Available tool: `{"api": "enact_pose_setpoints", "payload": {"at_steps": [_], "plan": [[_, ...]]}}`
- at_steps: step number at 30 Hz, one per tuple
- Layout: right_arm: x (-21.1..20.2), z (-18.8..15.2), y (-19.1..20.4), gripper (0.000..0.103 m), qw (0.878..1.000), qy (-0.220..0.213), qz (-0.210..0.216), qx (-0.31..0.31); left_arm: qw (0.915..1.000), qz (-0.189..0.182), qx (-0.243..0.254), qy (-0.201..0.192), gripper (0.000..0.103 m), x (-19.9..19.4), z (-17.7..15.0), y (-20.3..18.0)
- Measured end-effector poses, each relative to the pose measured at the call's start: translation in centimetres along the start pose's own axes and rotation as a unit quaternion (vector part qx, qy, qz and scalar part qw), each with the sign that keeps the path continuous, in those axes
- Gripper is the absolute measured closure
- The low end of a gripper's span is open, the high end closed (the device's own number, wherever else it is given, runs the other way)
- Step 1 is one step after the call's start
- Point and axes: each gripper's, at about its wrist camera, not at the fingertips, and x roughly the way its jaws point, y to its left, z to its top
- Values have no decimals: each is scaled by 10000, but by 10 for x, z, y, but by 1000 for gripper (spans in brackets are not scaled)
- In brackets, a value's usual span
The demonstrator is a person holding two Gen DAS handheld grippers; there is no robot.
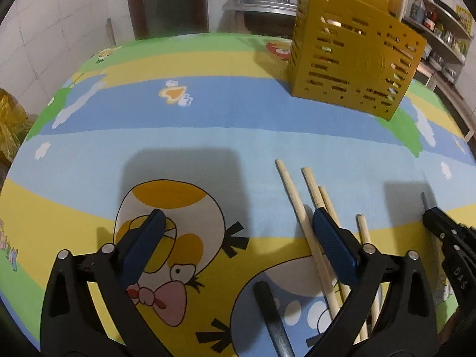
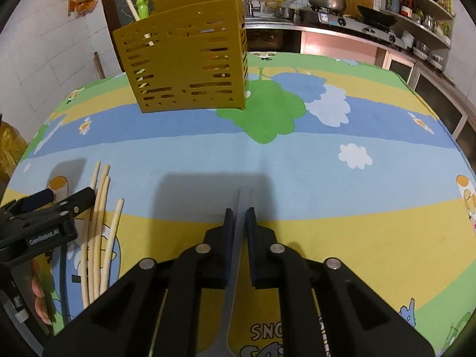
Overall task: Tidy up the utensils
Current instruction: 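Grasp a wooden chopstick with the left tool while the right tool grasps a metal spoon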
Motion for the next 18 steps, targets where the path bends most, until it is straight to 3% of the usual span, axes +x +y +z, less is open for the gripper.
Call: {"api": "enact_pose_setpoints", "payload": {"at_steps": [3, 6, 12, 14, 17, 18], "plan": [[2, 2, 1, 94, 10000, -9, -29, -37, 9999, 40, 105, -26, 11, 1, 0, -4], [4, 4, -1, 94, 10000, 24, -9, 32, 9999, -22, 148, -18, 25, 0, 3, -7], [4, 5, -2, 94, 10000, 58, 8, 66, 9997, -120, 197, 60, 60, -2, 11, -15], [6, 7, -2, 94, 9999, 120, -18, 75, 9994, -194, 261, 94, 78, -1, 14, -19], [9, 13, -1, 94, 9996, 234, -56, 120, 9991, -246, 293, 170, 92, 1, 18, -24], [11, 15, -1, 94, 9995, 262, -57, 161, 9991, -262, 281, 188, 92, 1, 20, -25]]}}
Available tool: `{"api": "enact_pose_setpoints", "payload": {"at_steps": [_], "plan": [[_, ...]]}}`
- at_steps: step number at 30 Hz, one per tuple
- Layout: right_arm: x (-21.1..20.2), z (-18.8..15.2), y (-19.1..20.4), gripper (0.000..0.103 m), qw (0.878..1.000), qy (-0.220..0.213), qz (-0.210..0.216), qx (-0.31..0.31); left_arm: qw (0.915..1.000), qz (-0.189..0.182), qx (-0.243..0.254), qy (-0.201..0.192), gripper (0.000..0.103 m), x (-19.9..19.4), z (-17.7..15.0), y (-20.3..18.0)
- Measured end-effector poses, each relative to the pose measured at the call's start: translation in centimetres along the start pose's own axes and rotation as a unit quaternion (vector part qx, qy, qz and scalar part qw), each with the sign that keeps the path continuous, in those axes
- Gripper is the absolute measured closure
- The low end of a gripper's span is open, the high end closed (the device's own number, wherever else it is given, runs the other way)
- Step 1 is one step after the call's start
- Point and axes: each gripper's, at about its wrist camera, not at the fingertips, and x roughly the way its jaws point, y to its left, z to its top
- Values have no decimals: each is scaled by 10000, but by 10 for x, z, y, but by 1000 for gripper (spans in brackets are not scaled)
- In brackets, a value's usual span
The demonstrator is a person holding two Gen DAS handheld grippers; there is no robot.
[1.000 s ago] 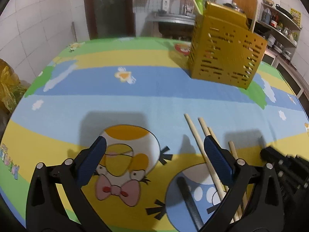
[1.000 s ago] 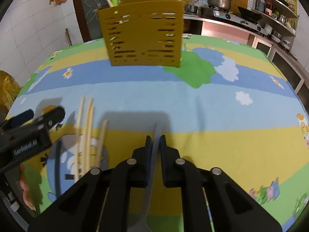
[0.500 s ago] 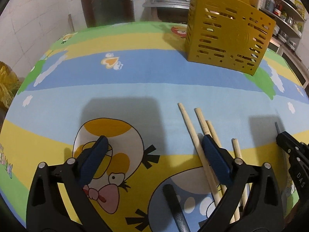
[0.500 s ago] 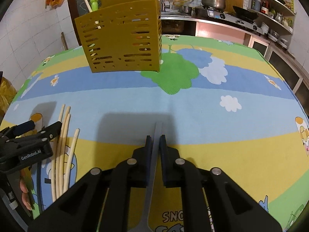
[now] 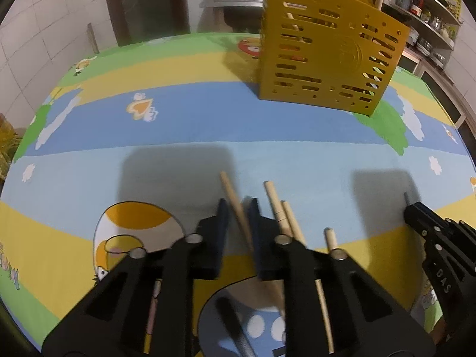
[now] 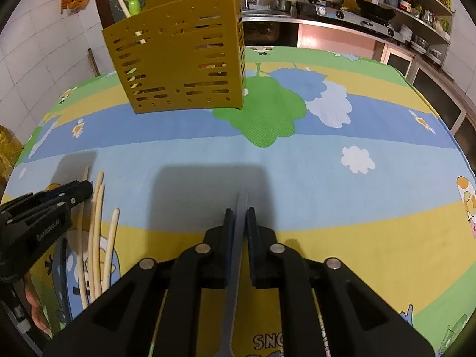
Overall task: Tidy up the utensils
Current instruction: 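Grasp a wooden chopstick with the left tool while the right tool grasps a metal spoon, then lift the chopstick with the left tool while the right tool carries the spoon over the holder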
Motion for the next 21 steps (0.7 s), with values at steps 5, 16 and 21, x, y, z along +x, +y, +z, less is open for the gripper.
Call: {"api": "enact_pose_setpoints", "payload": {"at_steps": [5, 16, 21], "plan": [[0, 3, -1, 95, 9999, 19, 50, 110, 10000, -39, -6, -82, 95, 0, 1, -2], [-60, -4, -8, 96, 9917, -1177, 425, 300, 9938, -408, -168, -1018, 96, -56, 1, 4], [-99, -5, -6, 96, 9804, -1910, 408, 271, 9839, -493, -58, -1717, 97, -97, -3, 0]]}}
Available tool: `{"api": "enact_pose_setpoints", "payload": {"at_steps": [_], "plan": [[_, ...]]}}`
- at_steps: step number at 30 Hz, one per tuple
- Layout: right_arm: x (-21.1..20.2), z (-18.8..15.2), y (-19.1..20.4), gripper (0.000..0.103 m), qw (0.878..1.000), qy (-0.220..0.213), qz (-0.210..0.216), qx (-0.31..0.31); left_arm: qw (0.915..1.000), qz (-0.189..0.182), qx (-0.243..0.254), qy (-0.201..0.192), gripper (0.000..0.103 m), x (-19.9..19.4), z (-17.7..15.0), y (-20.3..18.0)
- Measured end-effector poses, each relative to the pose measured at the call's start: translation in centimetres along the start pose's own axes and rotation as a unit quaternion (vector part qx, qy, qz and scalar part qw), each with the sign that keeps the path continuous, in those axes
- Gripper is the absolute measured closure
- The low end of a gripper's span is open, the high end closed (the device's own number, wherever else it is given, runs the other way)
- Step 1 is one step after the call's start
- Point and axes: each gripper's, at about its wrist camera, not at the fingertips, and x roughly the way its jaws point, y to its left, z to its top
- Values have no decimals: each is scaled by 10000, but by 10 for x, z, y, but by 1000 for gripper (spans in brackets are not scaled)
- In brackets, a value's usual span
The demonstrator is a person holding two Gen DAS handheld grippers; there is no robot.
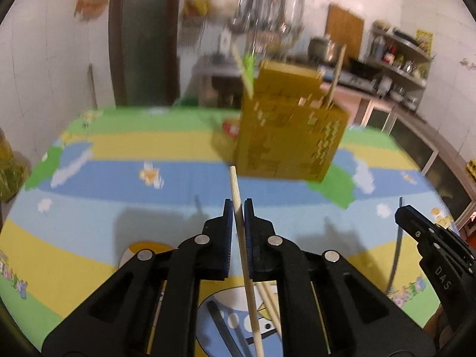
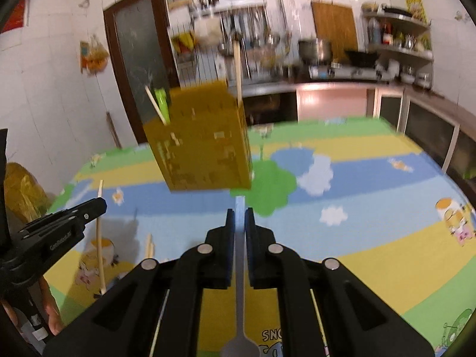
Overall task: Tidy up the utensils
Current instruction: 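Lift the chopstick with the left tool while the right tool carries the spoon over the holder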
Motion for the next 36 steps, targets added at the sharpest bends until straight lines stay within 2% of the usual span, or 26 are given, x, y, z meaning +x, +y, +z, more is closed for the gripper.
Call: {"api": "enact_pose_setpoints", "payload": {"at_steps": [4, 9, 24, 36], "plan": [[-17, 3, 3, 96, 9992, -398, -25, -97, 9982, 48, 51, -596, 97, -30, 5, -3], [-26, 0, 5, 96, 9978, -654, -38, -141, 9942, 68, 126, -1068, 98, -54, 4, -6], [-44, -1, 10, 96, 9943, -1035, -10, -248, 9896, 95, 65, -1436, 98, -77, 0, -1], [-30, 24, 15, 96, 9934, -1100, -51, -331, 9867, -11, 53, -1626, 98, -82, 28, 4]]}}
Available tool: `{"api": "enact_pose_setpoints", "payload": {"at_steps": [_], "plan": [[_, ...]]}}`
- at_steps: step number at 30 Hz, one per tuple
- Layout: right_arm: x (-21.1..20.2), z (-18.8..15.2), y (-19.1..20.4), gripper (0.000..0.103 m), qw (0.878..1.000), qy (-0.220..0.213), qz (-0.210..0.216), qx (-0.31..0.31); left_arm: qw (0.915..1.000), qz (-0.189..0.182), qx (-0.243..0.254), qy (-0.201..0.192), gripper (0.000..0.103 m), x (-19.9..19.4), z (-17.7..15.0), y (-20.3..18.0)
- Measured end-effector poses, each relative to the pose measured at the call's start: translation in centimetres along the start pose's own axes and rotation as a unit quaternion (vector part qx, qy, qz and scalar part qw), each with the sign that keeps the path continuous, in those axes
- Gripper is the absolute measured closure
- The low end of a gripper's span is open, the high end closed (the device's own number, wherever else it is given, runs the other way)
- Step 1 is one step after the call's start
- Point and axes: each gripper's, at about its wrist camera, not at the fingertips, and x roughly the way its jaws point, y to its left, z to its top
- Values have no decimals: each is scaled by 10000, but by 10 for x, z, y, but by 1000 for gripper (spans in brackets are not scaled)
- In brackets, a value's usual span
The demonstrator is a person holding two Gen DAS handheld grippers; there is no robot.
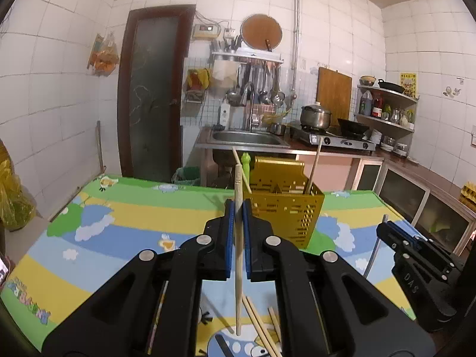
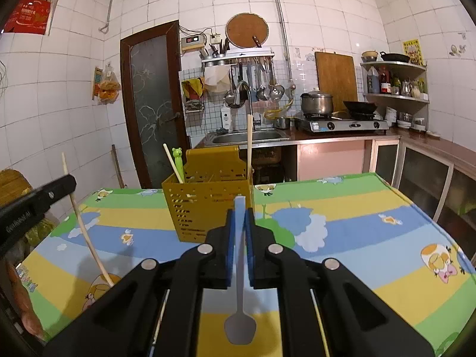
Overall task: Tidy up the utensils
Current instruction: 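Lift the chopstick with the left tool while the right tool carries the spoon over the holder, then open both tools to drop the chopstick and spoon into the yellow holder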
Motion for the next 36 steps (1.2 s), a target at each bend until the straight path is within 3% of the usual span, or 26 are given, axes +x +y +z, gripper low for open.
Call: {"api": "enact_pose_setpoints", "payload": {"at_steps": [6, 11, 17, 23, 28, 36], "plan": [[12, 28, 6, 96, 9999, -140, 6, 6, 9997, -92, 78, -196, 98, 12, 32, 0], [27, 74, 9, 96, 9987, -499, 56, 11, 9987, -111, 154, -465, 98, 31, 76, -2], [59, 133, 12, 96, 9959, -898, 109, 66, 9956, -120, 34, -927, 98, 57, 131, -3], [97, 163, 9, 96, 9944, -1044, 119, 87, 9925, -259, -49, -1192, 98, 98, 166, -14], [131, 159, 6, 96, 9955, -938, 148, 59, 9930, -419, -142, -1096, 98, 144, 159, -26], [173, 106, -9, 96, 9994, -238, 215, 115, 9984, -357, -77, -438, 98, 205, 101, -35]]}}
